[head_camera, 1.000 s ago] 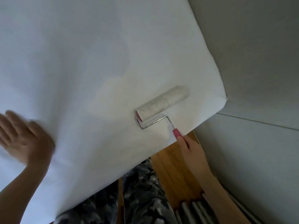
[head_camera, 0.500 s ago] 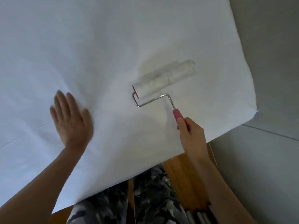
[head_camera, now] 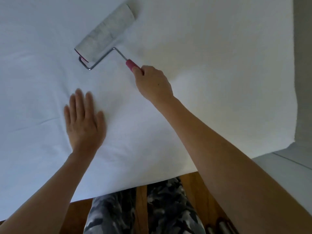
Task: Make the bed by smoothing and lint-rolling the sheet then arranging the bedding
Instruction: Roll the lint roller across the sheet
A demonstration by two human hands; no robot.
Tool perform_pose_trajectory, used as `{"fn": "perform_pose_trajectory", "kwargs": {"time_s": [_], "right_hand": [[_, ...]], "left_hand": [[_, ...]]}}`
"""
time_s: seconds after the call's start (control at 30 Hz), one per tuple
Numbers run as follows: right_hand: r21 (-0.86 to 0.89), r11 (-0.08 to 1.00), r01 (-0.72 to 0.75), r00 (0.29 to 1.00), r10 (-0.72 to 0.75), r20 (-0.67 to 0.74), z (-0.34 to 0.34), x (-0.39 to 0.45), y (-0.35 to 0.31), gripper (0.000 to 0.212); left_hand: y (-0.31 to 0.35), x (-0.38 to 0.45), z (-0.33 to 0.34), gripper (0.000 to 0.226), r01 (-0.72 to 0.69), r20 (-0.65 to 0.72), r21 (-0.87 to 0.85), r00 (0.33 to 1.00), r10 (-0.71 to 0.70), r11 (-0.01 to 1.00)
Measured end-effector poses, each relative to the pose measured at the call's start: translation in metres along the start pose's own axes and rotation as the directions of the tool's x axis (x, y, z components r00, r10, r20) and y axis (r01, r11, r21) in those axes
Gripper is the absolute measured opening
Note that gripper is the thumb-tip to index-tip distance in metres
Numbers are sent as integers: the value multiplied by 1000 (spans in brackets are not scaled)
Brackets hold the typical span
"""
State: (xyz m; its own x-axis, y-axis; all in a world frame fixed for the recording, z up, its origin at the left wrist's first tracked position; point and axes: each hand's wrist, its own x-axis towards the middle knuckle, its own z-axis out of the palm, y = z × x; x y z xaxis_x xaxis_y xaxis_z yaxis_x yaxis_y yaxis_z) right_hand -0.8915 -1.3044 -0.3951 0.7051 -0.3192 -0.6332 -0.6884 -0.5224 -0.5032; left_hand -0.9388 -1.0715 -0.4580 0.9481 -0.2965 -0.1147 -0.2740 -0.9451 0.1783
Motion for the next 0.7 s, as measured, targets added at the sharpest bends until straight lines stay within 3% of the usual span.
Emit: {"fn": "perform_pose_trajectory", "kwargs": {"time_s": [0.2, 0.4, 0.57, 0.7], "right_hand": [[53, 986, -159, 985, 162, -62, 13, -82, 78, 50], [10, 960, -282, 959, 282, -22, 10, -176, 163, 25], [-37, 944, -327, 945, 327, -6, 5, -182, 154, 25], [-59, 939, -340, 940, 339, -17, -9, -194, 117, 44]], "left_hand": [[-66, -83, -9, 62, 124, 45, -12, 991, -123, 992], [-76, -130, -13, 66, 158, 154, 1, 976, -157, 987], [-76, -123, -35, 66, 146, 341, 49, 927, -154, 988], [-78, -128, -73, 74, 85, 569, 36, 818, -90, 996]]}}
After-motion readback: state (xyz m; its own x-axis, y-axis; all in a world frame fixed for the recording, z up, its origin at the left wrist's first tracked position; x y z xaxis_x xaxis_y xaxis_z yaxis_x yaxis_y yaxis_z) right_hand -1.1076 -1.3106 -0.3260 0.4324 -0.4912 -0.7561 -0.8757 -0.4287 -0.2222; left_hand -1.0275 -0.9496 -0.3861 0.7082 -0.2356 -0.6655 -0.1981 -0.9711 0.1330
